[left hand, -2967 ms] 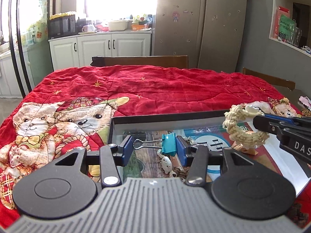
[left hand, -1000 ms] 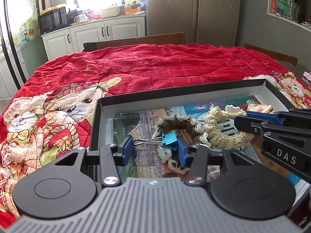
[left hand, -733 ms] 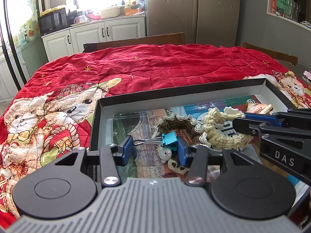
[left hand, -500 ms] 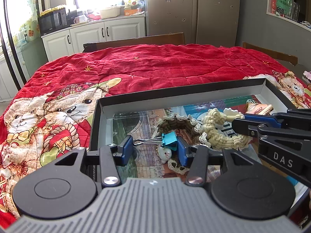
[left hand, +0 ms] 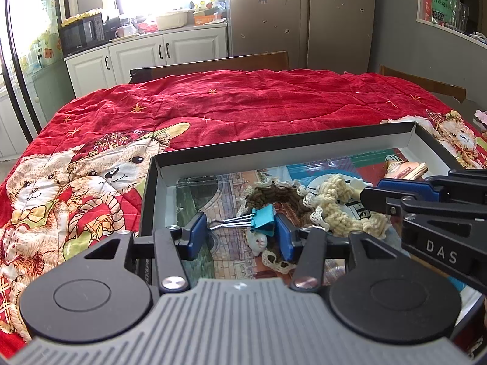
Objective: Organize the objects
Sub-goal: 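Open the right gripper on the cream scrunchie while the left gripper opens on the binder clip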
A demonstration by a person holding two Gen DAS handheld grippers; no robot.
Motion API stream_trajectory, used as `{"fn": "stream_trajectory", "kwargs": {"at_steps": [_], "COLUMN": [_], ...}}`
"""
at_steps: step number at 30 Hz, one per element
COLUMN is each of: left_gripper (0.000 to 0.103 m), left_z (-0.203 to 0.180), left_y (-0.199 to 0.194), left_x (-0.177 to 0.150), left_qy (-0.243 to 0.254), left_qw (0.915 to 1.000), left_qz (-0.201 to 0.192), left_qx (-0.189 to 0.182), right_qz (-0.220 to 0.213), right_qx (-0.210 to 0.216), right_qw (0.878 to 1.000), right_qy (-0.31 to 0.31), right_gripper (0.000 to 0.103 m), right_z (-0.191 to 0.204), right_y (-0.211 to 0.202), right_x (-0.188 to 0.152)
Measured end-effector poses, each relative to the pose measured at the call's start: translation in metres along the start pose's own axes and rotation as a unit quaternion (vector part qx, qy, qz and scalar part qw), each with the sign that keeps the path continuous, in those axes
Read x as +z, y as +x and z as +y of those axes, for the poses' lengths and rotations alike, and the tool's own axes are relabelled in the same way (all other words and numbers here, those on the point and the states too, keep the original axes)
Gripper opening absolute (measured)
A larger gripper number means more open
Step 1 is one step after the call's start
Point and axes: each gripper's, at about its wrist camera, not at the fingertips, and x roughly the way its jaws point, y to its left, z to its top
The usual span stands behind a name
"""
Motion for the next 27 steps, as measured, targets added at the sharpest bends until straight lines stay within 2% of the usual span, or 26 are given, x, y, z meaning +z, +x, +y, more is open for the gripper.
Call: {"fn": "stream_trajectory", "kwargs": {"at_steps": [2, 12, 22, 27], "left_gripper": [0.065, 0.07, 0.082, 0.085], "left_z": [0.0, -0.002, -0.004, -0.006], "left_y": [0.0, -0.003, -0.009, -0.011], "left_x": [0.0, 0.001, 0.001, 0.001], "left_qy": [0.0, -0.001, 0.006, 0.013], "left_qw": [1.0, 1.0, 0.9995, 0.9991], "left_qz": [0.0, -0.008, -0.028, -0.038], "left_qx": [0.0, 0.002, 0.01, 0.014], "right_qz": [-0.001, -0.011, -0.024, -0.028], "right_qx": [-0.001, -0.008, -0.012, -0.013], "right_qw": [1.0, 1.0, 1.0, 1.0], "right_qy": [0.002, 0.001, 0.004, 0.003], "right_gripper": [0.021, 0.026, 0.032, 0.033], "right_z": [-0.001, 0.0, 0.0, 0.0], "right_y": [0.0, -0.003, -0.007, -0.009], "right_x": [0.0, 0.001, 0.001, 0.001]}}
